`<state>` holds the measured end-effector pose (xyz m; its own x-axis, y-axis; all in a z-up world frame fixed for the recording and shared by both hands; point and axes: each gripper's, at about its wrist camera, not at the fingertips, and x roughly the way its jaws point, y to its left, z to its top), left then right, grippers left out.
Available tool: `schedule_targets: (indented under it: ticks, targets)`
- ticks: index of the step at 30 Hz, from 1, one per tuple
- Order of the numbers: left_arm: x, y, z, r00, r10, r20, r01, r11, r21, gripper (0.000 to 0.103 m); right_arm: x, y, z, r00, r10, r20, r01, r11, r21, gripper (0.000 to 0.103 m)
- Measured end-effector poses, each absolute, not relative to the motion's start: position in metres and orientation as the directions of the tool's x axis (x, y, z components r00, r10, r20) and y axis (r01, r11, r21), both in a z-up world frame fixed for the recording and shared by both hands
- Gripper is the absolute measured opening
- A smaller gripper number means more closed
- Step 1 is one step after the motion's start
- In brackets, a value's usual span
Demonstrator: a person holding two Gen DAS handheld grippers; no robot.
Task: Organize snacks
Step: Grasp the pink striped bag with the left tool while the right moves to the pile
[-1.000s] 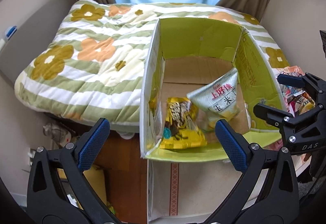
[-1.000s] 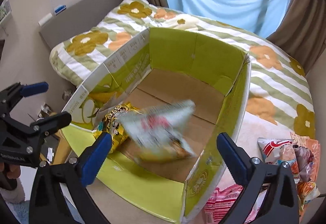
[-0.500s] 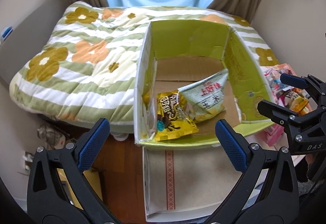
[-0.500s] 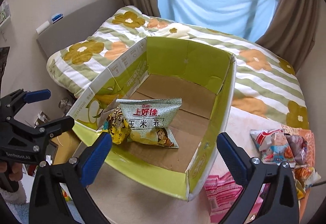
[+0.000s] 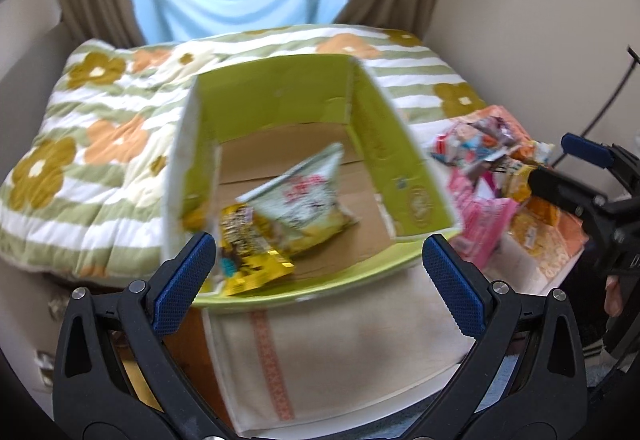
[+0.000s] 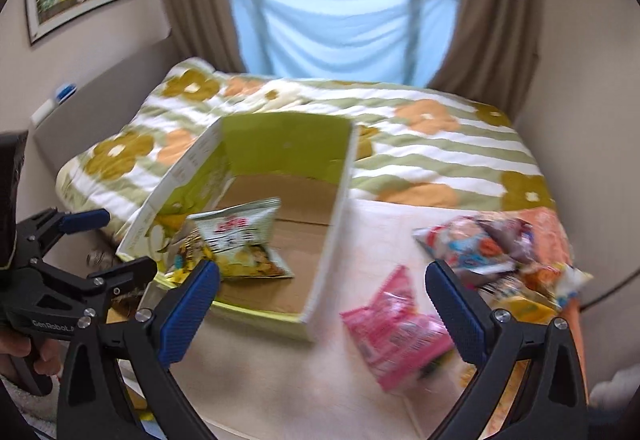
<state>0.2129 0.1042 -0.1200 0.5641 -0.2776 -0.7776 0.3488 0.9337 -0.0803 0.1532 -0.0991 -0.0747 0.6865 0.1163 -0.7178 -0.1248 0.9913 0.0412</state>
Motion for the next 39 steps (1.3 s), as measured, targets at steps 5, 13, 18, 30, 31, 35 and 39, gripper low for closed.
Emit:
schedule_targets:
  ticks: [5,13,18,30,31,35,39]
  targets:
    - [0.205,0.062,-0.120,0.559,-0.292,-0.776,0.393,0.917,-0.062,0.102,0.131,-0.148,-0.063,0.734,0.055,-0.677,-0.045,0.998,0.033,0.102]
    - [0.191,-0.017,-0.130,0.536,-0.284,-0.795,0.361,0.928,-0.089,0.102,0.126,-0.240,-0.072,0.709,0.022,-0.705,0.003,0.999,0.034,0.102]
    - [0.196,-0.055,-0.150,0.494,-0.266,-0.828,0.262,0.953,-0.149,0.103,0.135,-0.282,-0.086,0.664,0.041,-0.747,-0.045,0.999,0.014,0.102]
    - [0.205,-0.091,-0.195,0.483,-0.131,-0.866,-0.132,0.967,-0.219,0.102,0.177,-0.318,-0.135,0.547,0.168,-0.820,-0.254,0.967,0.029,0.102]
    - [0.204,-0.093,-0.198,0.479,-0.125,-0.869,-0.145,0.965,-0.219,0.102,0.181,-0.317,-0.140,0.536,0.172,-0.826,-0.272,0.962,0.023,0.102]
    - [0.205,-0.096,-0.219,0.452,-0.131,-0.882,-0.229,0.939,-0.257,0.102,0.192,-0.314,-0.155,0.517,0.181,-0.836,-0.308,0.951,0.015,0.102]
    - [0.212,-0.085,-0.237,0.448,-0.180,-0.876,-0.320,0.882,-0.345,0.102,0.201,-0.312,-0.166,0.495,0.192,-0.848,-0.317,0.948,0.030,0.102]
